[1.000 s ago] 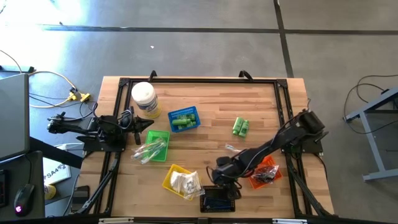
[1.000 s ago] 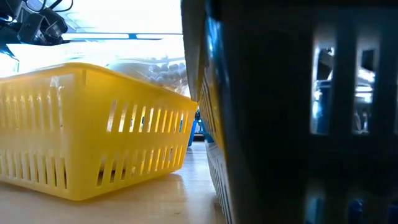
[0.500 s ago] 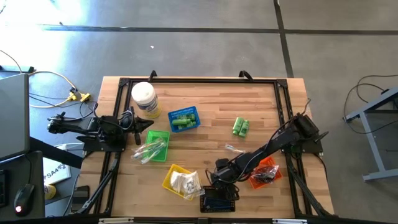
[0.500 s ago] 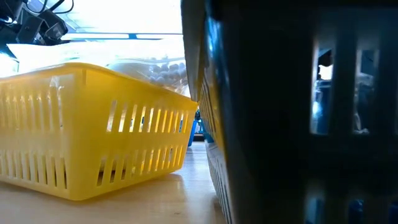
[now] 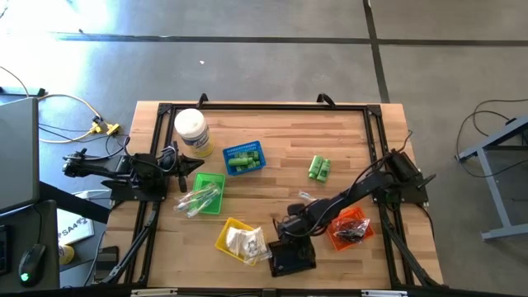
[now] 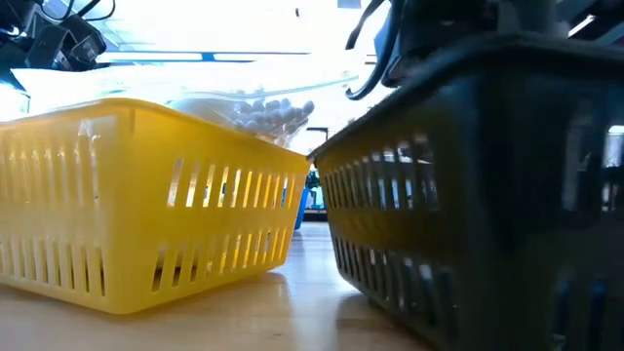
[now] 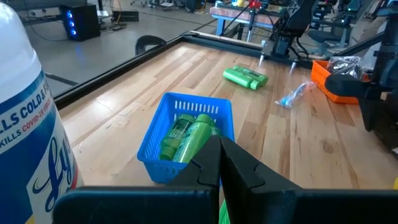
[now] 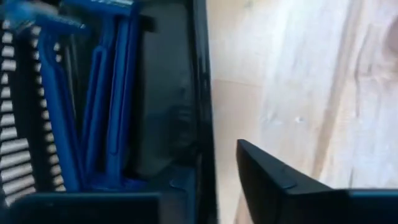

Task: Pick & Place Travel size toiletries
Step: Adjust the black bin, then put the green shampoo into the blue bin

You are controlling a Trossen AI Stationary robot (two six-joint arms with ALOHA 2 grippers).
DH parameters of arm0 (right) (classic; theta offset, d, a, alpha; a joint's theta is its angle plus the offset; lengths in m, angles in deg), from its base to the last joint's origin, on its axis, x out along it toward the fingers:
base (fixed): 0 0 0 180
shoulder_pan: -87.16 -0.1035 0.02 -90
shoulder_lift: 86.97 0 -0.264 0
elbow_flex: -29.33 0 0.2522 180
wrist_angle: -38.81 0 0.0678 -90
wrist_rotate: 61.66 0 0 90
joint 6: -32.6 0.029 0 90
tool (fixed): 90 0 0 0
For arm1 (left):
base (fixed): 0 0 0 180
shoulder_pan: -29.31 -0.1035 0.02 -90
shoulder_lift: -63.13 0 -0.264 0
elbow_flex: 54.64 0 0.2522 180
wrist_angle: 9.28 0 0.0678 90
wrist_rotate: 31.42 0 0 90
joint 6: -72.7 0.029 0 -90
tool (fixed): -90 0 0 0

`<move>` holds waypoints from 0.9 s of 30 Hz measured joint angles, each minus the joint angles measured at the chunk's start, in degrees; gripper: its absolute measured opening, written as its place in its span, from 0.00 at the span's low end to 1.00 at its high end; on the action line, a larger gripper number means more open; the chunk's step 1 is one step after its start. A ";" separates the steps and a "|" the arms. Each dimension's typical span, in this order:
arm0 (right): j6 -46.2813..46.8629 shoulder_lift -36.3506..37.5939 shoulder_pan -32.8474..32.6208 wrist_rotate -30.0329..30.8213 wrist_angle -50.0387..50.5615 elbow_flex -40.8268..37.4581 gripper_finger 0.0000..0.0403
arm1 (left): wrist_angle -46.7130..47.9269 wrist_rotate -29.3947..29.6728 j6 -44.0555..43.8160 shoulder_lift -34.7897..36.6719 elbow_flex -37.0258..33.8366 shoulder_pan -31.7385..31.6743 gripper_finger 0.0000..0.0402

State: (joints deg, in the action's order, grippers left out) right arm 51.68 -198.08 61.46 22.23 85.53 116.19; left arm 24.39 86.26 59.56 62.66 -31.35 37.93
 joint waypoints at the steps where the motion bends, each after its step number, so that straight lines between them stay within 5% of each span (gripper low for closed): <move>1: -0.15 0.00 0.32 0.00 0.18 0.00 0.22 | -0.01 -0.01 0.00 0.00 0.01 0.01 0.00; 7: -1.89 0.00 2.24 -0.16 0.84 0.00 0.10 | -0.01 0.00 1.05 0.00 0.01 0.00 0.00; 13: -2.83 0.00 3.67 -3.87 0.71 0.00 0.09 | -0.02 -0.01 1.05 0.00 0.01 0.02 0.00; 27: -2.87 2.81 4.10 -7.23 0.05 0.00 0.43 | -0.06 -0.02 0.90 0.00 0.03 0.02 0.00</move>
State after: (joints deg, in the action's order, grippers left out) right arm 48.81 -195.27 65.56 14.99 85.58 116.19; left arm 24.34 86.24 60.45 62.66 -31.31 37.96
